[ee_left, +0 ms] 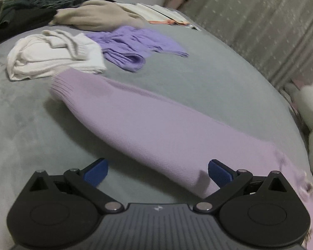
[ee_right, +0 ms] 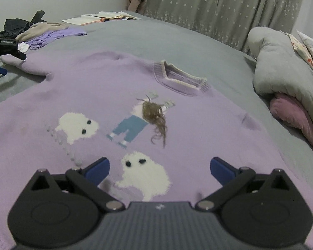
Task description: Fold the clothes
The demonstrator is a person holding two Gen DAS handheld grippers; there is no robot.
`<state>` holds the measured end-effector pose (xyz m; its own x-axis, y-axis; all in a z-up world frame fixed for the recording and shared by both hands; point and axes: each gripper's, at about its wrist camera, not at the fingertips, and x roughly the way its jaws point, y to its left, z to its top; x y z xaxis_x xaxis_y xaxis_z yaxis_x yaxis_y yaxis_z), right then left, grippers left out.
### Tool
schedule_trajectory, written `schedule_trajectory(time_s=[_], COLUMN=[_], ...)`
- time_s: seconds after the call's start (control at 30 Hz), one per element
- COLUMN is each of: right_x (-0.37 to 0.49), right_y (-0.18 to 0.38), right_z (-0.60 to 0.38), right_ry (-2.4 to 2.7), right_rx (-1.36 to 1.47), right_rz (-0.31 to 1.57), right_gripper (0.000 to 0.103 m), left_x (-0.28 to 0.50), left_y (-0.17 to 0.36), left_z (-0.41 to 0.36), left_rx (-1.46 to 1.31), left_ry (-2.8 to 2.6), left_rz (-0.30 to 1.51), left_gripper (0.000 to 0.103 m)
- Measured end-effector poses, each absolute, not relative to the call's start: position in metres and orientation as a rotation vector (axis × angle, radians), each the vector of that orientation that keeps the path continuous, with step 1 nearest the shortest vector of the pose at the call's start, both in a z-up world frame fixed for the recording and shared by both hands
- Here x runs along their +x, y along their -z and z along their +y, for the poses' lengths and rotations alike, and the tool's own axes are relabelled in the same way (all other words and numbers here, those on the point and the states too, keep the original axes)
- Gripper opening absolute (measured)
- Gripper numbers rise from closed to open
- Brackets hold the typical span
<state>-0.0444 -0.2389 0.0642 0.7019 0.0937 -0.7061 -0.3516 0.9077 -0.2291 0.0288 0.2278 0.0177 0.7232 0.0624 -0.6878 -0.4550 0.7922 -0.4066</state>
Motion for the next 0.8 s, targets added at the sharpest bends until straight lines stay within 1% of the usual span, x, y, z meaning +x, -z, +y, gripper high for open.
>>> schedule_trajectory(time_s=[0.13, 0.17, 0.23, 0.27, 0.3, 0.33, 0.37, 0.4, 0.5, 0.8], right_x=[-0.043, -0.043, -0.042, -0.042, -0.041, -0.040, -0.039, -0.038, -0.036, -0.033], right_y=[-0.063, -0.063, -0.063, -0.063, -0.063, -0.063, -0.063, -0.063, -0.064, -0.063], right_z=[-0.234, -0.233, -0.232, -0.232, -0.232, -0.233, -0.233, -0.234, -0.232, -0.215], right_ry=[-0.264, -0.267, -0.268, -0.266, -0.264, -0.259, -0.253, -0.248, -0.240, -0.261], right_rx=[-0.367, -0.369, -0.371, -0.372, -0.370, -0.365, -0.358, -0.351, -0.339, -0.327], right_rz=[0.734, 0.731, 0.725, 0.723, 0.719, 0.715, 0.712, 0.709, 0.702, 0.670], right_gripper=[0.103, 0.103, 0.103, 0.103, 0.103, 0.103, 0.103, 0.103, 0.103, 0.103], left_x=[0.033, 0.033, 0.032, 0.032, 0.031, 0.030, 0.028, 0.027, 0.020, 0.009], left_y=[-0.013, -0.011, -0.010, -0.010, -0.010, -0.009, -0.007, -0.005, -0.008, -0.040], left_z=[0.262, 0.270, 0.281, 0.287, 0.293, 0.300, 0.308, 0.316, 0.327, 0.319], left_rx=[-0.623, -0.645, -0.657, -0.656, -0.655, -0.688, -0.730, -0.773, -0.833, -0.806], left_ry=[-0.368, -0.360, -0.354, -0.356, -0.357, -0.351, -0.344, -0.337, -0.300, -0.240], left_rz=[0.674, 0.666, 0.663, 0.665, 0.667, 0.664, 0.659, 0.654, 0.623, 0.473], left_gripper=[0.102, 0.100, 0.080, 0.053, 0.035, 0.029, 0.015, 0.009, 0.005, 0.005])
